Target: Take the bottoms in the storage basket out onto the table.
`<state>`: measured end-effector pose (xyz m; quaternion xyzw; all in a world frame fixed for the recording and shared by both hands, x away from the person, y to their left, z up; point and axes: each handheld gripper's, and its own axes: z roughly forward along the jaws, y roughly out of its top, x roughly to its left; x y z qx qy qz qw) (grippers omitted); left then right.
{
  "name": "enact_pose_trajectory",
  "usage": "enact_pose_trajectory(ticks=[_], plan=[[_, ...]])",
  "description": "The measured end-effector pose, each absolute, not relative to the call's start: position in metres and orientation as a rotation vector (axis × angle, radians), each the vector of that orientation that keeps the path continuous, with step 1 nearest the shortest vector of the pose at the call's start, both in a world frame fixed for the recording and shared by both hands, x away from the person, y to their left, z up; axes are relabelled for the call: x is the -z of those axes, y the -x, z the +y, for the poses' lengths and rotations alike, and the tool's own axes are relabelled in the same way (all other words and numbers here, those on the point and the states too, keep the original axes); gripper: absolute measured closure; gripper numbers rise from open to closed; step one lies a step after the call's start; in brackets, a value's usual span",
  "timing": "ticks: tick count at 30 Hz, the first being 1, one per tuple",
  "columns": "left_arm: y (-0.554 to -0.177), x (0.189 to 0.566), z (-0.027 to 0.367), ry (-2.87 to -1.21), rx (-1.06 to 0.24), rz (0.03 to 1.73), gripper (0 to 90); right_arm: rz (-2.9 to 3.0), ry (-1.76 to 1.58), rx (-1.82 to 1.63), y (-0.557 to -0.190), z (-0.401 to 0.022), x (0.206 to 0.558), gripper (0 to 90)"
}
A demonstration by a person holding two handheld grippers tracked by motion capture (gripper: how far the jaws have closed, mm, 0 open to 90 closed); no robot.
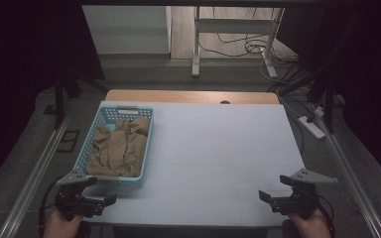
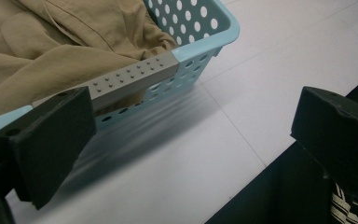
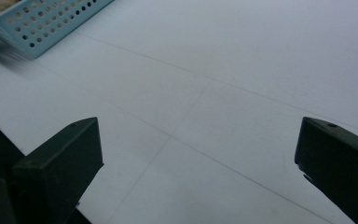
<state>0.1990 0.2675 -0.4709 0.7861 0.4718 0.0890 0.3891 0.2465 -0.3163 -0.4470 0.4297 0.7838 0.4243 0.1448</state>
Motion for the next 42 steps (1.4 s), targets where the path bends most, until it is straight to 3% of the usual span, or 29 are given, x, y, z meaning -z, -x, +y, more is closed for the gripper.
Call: enact_pose_trajectory(ticks=[26, 42], plan=[[-0.1983, 0.4703, 0.2687, -2.001, -0.229, 1.21, 0.0, 2.3, -1.221, -1.179, -0.2499, -0.3147, 0.4487, 0.9], [-0.1973, 0.4649, 0.264, -1.978, -0.311, 1.198, 0.0, 2.318, -1.224, -1.18, -0.2511, -0.3148, 0.4493, 0.9]])
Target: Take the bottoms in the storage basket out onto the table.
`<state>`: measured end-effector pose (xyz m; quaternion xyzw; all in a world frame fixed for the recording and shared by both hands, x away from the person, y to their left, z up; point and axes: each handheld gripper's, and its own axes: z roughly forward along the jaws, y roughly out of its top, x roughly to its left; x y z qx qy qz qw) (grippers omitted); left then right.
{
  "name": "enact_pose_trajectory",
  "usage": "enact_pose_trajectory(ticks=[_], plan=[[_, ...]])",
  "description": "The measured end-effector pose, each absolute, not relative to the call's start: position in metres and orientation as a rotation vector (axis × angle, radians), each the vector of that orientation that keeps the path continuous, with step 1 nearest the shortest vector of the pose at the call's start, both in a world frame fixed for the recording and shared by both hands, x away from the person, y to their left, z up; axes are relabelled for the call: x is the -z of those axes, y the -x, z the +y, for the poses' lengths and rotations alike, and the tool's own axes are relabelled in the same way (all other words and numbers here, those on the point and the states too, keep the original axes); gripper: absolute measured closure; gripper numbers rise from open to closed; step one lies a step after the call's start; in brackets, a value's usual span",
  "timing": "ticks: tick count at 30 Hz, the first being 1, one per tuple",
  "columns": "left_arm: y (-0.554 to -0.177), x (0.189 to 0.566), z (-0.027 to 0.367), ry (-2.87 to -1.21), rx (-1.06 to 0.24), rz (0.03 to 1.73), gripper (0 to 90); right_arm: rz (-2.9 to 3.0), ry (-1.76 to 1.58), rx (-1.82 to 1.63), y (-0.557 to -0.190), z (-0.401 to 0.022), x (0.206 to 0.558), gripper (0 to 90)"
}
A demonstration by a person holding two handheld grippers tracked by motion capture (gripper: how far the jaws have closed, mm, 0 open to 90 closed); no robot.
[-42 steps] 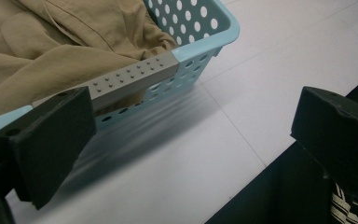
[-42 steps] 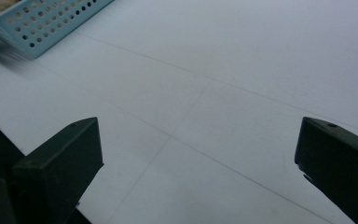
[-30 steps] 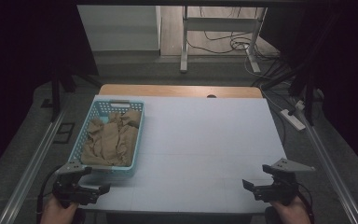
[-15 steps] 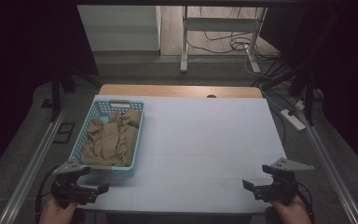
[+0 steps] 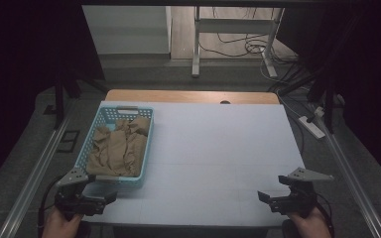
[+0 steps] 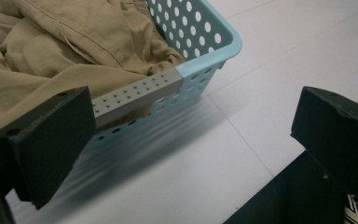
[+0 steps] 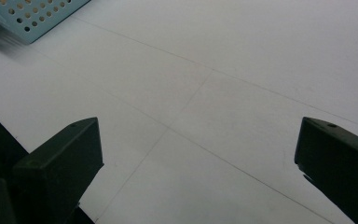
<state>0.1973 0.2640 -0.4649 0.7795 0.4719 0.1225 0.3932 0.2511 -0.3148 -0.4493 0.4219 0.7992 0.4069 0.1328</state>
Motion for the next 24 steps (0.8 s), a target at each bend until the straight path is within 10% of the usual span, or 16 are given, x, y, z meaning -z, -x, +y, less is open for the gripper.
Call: enact_pose_trajectory(ticks=[24], plan=[[-0.214, 0.453, 0.265, -1.971, -0.329, 1.111, 0.0, 2.351, -1.235, -1.167, -0.254, -0.314, 0.451, 1.0]])
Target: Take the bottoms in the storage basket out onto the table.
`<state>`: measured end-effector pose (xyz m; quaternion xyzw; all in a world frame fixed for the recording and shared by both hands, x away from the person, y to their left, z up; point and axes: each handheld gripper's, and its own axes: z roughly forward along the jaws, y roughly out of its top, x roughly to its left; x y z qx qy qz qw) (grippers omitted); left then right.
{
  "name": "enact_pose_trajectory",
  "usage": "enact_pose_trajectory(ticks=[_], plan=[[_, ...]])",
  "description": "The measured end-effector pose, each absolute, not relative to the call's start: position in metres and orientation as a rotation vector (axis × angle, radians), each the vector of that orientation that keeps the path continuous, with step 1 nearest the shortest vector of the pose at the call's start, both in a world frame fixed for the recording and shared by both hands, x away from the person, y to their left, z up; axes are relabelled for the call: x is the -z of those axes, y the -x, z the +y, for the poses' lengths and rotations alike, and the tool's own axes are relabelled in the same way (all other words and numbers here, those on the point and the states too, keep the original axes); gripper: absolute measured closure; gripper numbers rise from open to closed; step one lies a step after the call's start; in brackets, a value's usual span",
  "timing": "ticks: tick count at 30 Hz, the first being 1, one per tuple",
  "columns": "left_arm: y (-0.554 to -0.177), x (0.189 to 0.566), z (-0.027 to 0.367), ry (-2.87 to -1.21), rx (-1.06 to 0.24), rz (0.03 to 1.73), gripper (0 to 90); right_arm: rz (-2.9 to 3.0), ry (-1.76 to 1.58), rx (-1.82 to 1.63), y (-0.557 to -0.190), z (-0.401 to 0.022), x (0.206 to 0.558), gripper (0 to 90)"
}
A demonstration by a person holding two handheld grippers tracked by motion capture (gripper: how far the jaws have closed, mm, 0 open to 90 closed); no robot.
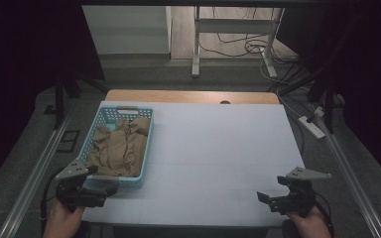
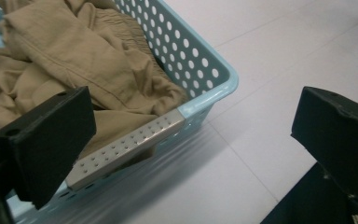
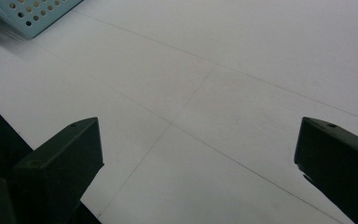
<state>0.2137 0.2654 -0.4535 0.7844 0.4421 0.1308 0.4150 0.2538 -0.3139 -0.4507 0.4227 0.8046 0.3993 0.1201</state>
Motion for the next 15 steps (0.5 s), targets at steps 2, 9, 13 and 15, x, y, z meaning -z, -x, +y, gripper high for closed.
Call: enact_pose_trajectory(ticks=[2, 9, 13, 15], plan=[[-0.216, 0.454, 0.266, -1.975, -0.321, 1.101, 0.0, 2.352, -1.235, -1.166, -0.254, -0.314, 0.451, 1.0], [-0.224, 0.457, 0.261, -2.002, -0.285, 1.056, 0.0, 2.358, -1.242, -1.161, -0.254, -0.314, 0.451, 1.1], [-0.229, 0.458, 0.26, -2.003, -0.285, 1.065, 0.0, 2.357, -1.251, -1.167, -0.255, -0.314, 0.451, 1.1], [-0.231, 0.457, 0.26, -2.021, -0.298, 1.068, 0.0, 2.355, -1.255, -1.169, -0.255, -0.315, 0.451, 1.1]])
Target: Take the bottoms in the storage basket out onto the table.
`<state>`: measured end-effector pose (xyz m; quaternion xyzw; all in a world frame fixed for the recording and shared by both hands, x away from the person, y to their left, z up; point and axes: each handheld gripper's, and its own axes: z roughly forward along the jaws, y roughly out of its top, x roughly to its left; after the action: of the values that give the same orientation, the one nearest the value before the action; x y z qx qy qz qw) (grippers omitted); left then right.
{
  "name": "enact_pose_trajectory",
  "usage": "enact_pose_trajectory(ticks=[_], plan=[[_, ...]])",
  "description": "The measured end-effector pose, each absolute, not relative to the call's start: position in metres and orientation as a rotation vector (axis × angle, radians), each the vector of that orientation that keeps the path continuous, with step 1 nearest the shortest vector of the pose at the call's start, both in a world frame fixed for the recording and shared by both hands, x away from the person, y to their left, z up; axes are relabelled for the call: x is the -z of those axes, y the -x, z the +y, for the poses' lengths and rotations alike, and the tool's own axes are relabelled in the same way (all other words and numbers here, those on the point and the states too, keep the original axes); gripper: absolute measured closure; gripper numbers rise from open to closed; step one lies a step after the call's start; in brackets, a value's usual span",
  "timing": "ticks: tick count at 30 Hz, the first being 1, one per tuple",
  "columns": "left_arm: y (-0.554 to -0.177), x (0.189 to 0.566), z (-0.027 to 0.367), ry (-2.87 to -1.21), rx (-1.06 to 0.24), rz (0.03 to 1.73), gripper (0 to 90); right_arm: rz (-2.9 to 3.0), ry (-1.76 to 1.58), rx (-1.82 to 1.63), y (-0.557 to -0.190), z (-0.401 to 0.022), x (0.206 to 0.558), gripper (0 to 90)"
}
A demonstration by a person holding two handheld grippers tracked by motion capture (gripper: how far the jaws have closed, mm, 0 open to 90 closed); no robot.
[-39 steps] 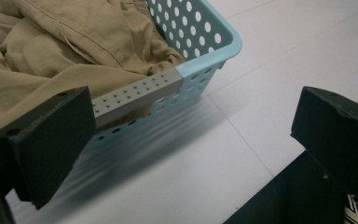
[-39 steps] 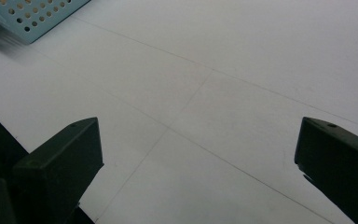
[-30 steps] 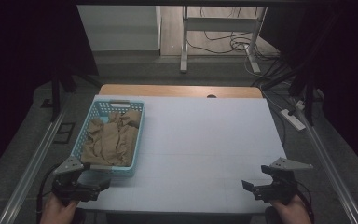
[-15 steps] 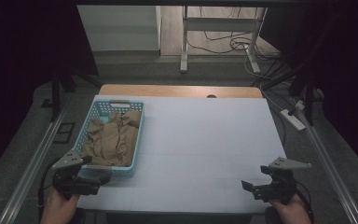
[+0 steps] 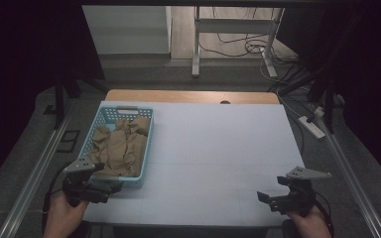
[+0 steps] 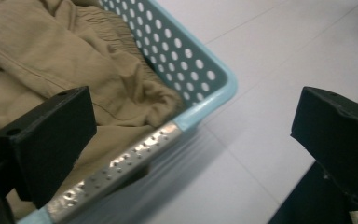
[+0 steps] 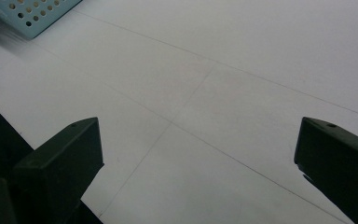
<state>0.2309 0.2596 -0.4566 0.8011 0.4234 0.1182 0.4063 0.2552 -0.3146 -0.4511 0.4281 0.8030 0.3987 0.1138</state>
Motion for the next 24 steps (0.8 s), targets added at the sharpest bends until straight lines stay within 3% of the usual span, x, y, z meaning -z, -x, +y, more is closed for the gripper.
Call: enact_pose_trajectory(ticks=[24], plan=[[-0.274, 0.45, 0.255, -2.047, -0.261, 1.186, 0.0, 2.358, -1.219, -1.158, -0.254, -0.313, 0.451, 1.0]])
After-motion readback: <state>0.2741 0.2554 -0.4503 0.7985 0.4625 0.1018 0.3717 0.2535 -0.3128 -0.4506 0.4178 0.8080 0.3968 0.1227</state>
